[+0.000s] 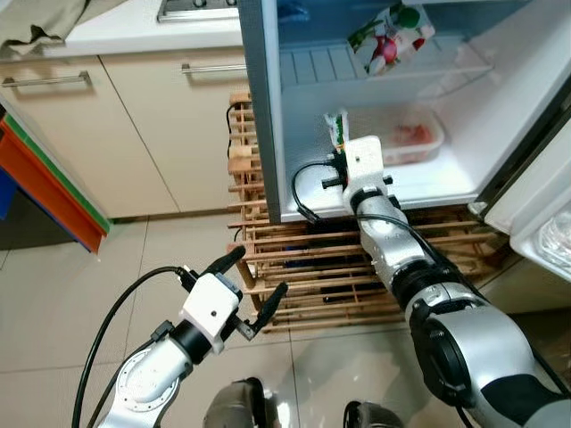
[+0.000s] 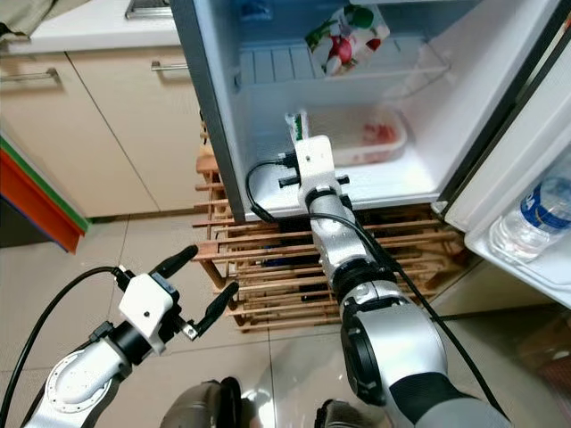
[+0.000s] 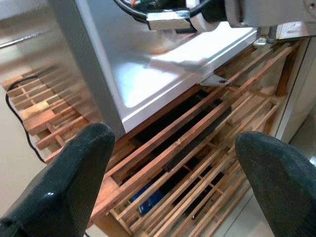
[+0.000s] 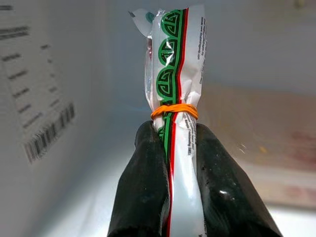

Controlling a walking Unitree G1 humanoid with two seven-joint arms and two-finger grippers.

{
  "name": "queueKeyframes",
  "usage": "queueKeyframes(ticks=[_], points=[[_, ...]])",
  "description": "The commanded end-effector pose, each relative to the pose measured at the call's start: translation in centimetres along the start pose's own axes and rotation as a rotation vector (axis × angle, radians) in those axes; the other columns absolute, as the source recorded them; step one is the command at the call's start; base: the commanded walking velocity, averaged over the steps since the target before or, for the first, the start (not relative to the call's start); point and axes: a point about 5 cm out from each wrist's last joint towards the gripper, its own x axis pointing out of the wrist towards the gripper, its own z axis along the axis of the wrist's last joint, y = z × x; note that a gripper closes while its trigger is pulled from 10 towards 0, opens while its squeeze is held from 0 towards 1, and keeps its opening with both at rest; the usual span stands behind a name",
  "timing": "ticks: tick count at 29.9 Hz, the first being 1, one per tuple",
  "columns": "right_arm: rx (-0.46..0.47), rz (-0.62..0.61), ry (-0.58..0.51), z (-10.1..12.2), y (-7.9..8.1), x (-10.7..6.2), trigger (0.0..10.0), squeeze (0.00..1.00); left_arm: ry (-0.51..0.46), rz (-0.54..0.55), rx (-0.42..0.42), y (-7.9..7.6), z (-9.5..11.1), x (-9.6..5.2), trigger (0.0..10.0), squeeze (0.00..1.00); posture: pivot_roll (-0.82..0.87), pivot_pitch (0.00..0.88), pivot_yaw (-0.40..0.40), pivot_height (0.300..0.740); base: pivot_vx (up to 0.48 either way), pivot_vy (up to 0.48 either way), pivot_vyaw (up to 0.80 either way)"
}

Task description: Restocking fridge

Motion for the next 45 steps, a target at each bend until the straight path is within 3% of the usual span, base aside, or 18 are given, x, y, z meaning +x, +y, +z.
queueKeyframes(ticks=[1, 4, 5, 6, 7, 28, 37, 38, 39, 45], points=[[-0.018, 0.008, -0.019, 0.9, 0.4, 0.4, 10.0, 0.0, 0.015, -0.002, -0.006, 0.0, 0.0, -0.3, 10.0, 0.0, 0.25, 0.245, 0.07, 0.74, 0.0, 0.0, 0.0], [-0.022, -0.006, -0.018, 1.8, 0.3, 1.0, 10.0, 0.0, 0.027, -0.004, -0.013, -0.2, 0.1, -0.4, 10.0, 0.0, 0.25, 0.249, 0.068, 0.74, 0.0, 0.0, 0.0], [-0.028, -0.014, -0.014, 2.0, 0.3, 1.1, 10.0, 0.8, 0.032, -0.005, -0.017, -0.3, 0.3, -0.5, 10.0, 0.0, 0.25, 0.251, 0.067, 0.74, 0.0, 0.0, 0.0], [-0.031, -0.015, -0.004, 2.1, 0.4, 1.2, 10.0, 0.99, 0.036, -0.006, -0.019, -0.3, 0.4, -0.6, 10.0, 0.0, 0.26, 0.254, 0.067, 0.74, 0.0, 0.0, 0.0], [-0.037, -0.015, 0.002, 2.3, 0.5, 1.3, 10.0, 1.0, 0.041, -0.006, -0.021, -0.4, 0.5, -0.6, 10.0, 0.0, 0.26, 0.257, 0.066, 0.74, 0.0, 0.0, 0.0], [-0.115, -0.02, 0.007, 3.2, 1.6, 1.7, 10.0, 1.0, 0.097, -0.007, -0.025, -0.9, 0.9, -1.8, 10.0, 0.0, 0.29, 0.295, 0.072, 0.74, 0.0, 0.0, 0.0], [-0.132, -0.094, -0.016, 4.0, 0.5, 2.0, 10.0, 1.0, 0.109, 0.008, -0.026, -0.5, 0.4, -1.4, 10.0, 0.0, 0.27, 0.276, 0.057, 0.74, 0.0, 0.0, 0.0], [-0.131, -0.098, -0.036, 4.4, 0.5, 2.1, 10.0, 0.05, 0.114, 0.021, -0.042, -0.4, 0.2, -1.0, 10.0, 0.0, 0.26, 0.269, 0.051, 0.74, 0.0, 0.0, 0.0], [-0.119, -0.102, -0.052, 4.7, 0.4, 2.2, 10.0, 0.0, 0.111, 0.019, -0.042, -0.4, 0.2, -0.8, 10.0, 0.0, 0.25, 0.263, 0.046, 0.74, 0.0, 0.0, 0.0], [-0.051, -0.108, -0.134, 5.0, 0.6, 1.8, 10.0, 0.0, 0.09, 0.016, -0.077, -0.6, -0.1, 0.6, 10.0, 0.0, 0.2, 0.212, 0.02, 0.74, 0.0, 0.0, 0.0]])
